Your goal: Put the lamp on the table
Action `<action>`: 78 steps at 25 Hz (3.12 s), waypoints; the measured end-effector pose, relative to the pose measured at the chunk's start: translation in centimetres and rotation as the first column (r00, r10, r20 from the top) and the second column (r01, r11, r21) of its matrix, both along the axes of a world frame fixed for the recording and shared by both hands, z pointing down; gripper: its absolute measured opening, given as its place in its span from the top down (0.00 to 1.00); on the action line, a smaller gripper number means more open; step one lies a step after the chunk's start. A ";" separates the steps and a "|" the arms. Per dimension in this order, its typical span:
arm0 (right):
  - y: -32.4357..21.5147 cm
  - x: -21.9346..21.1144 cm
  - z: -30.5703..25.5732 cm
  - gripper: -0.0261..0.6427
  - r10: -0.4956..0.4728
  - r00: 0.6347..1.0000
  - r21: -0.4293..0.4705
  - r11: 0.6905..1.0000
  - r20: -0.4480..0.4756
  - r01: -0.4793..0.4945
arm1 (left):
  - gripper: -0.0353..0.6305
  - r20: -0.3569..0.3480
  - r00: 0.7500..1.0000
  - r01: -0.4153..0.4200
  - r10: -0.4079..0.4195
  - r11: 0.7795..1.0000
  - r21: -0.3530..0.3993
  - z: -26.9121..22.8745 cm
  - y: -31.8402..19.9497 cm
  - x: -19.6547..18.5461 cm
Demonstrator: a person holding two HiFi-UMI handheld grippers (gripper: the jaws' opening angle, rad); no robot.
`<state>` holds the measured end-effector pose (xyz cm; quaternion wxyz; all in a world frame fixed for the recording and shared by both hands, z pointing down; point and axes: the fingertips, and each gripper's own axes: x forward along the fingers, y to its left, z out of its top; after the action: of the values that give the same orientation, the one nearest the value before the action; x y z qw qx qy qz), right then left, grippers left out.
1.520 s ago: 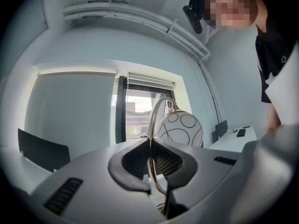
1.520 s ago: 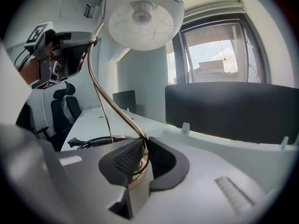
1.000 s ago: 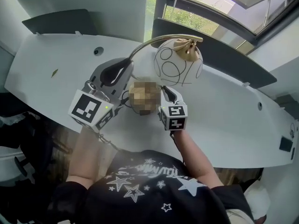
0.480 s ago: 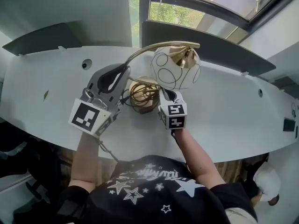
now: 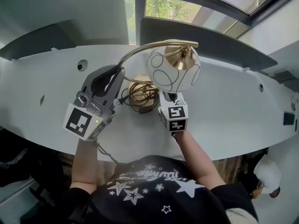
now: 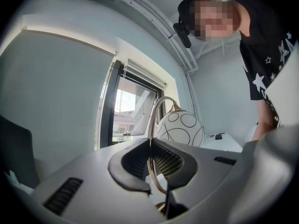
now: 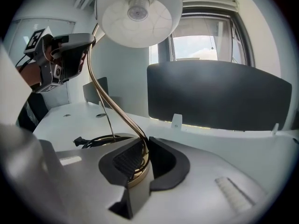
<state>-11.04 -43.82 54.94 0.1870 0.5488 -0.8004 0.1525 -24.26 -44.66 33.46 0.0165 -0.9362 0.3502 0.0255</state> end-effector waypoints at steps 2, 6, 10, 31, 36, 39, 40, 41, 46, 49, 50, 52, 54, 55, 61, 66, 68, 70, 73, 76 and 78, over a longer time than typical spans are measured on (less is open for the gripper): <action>0.1 -0.6 0.4 0.90 -0.003 1.000 -0.003 1.000 0.002 0.003 | 0.90 0.008 1.000 0.004 -0.004 1.000 -0.007 0.7 -0.3 -0.8; 0.3 -1.0 0.5 0.90 -0.009 1.000 0.001 1.000 0.000 0.009 | 0.90 0.021 1.000 0.024 -0.023 1.000 -0.014 1.2 -0.7 -1.7; 0.4 -0.9 0.4 0.90 0.004 1.000 -0.002 1.000 0.008 -0.004 | 0.90 0.000 1.000 0.022 -0.022 1.000 0.017 0.4 -0.8 -1.4; 3.9 0.8 -1.6 0.81 -0.029 0.994 0.029 0.999 0.106 0.026 | 0.90 -0.035 0.943 0.330 -0.332 0.942 -0.056 1.2 2.8 -4.3; 5.4 2.2 -4.3 0.81 -0.045 0.985 0.111 0.994 0.167 0.026 | 0.90 -0.040 0.904 0.423 -0.426 0.903 -0.073 1.7 5.8 -5.9; 6.7 3.6 -6.0 0.81 -0.060 0.982 0.153 0.988 0.177 0.033 | 0.90 -0.028 0.886 0.460 -0.463 0.884 -0.085 2.0 7.7 -5.7; 7.1 4.3 -6.4 0.81 -0.059 0.984 0.170 0.985 0.167 0.031 | 0.90 -0.023 0.882 0.468 -0.471 0.880 -0.083 2.2 8.3 -5.3; 7.5 5.0 -6.7 0.81 -0.060 0.986 0.184 0.982 0.156 0.031 | 0.90 -0.021 0.878 0.475 -0.478 0.876 -0.078 2.2 9.0 -4.8; 10.3 7.8 -7.7 0.81 -0.130 0.981 0.197 0.975 0.146 0.100 | 0.90 -0.030 0.856 0.514 -0.516 0.856 -0.059 2.0 13.0 -1.5; 11.9 9.4 -8.6 0.82 -0.180 0.972 0.203 0.968 0.148 0.149 | 0.90 -0.031 0.837 0.544 -0.546 0.837 -0.063 2.0 15.4 0.7; 12.5 10.0 -9.0 0.82 -0.194 0.970 0.209 0.965 0.149 0.161 | 0.90 -0.028 0.832 0.551 -0.554 0.832 -0.062 2.0 16.3 1.5; 13.4 11.3 -9.7 0.84 -0.205 0.969 0.237 0.957 0.137 0.169 | 0.90 -0.016 0.824 0.564 -0.566 0.824 -0.056 1.9 18.0 2.9; 14.1 12.7 -10.3 0.88 -0.208 0.970 0.264 0.949 0.126 0.169 | 0.90 -0.009 0.816 0.578 -0.578 0.815 -0.047 1.6 19.7 4.3; 14.6 13.1 -10.6 0.88 -0.218 0.968 0.270 0.946 0.128 0.177 | 0.90 -0.007 0.811 0.584 -0.585 0.810 -0.042 1.5 20.6 5.0; 18.6 14.1 -10.8 0.93 -0.336 0.933 0.274 0.916 0.129 0.292 | 0.90 0.025 0.781 0.624 -0.624 0.780 -0.055 2.4 26.3 8.8; 21.8 15.5 -10.4 0.96 -0.403 0.903 0.263 0.896 0.149 0.357 | 0.90 0.001 0.733 0.678 -0.680 0.731 -0.074 3.4 30.4 10.5; 22.6 16.2 -10.7 0.96 -0.401 0.897 0.274 0.898 0.188 0.344 | 0.90 0.000 0.724 0.688 -0.690 0.721 -0.082 3.4 31.9 11.2; 23.2 16.8 -10.7 0.96 -0.395 0.896 0.288 0.899 0.203 0.331 | 0.90 0.011 0.719 0.694 -0.695 0.716 -0.078 3.5 33.0 11.6; 24.1 17.5 -10.0 0.96 -0.390 0.902 0.282 0.900 0.187 0.331 | 0.90 0.042 0.722 0.692 -0.691 0.718 -0.074 4.2 34.0 12.2; 24.7 17.9 -10.2 0.96 -0.379 0.908 0.277 0.905 0.180 0.323 | 0.90 0.045 0.742 0.669 -0.668 0.738 -0.087 4.1 34.3 13.0; 25.5 17.8 -10.3 0.96 -0.380 0.909 0.274 0.905 0.171 0.327 | 0.90 0.039 0.765 0.643 -0.642 0.760 -0.100 4.2 34.6 13.9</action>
<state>6.81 -18.33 44.63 0.0544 0.3918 -0.9151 0.0782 -10.38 -10.08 37.66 -0.0254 -0.7591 0.6504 -0.0018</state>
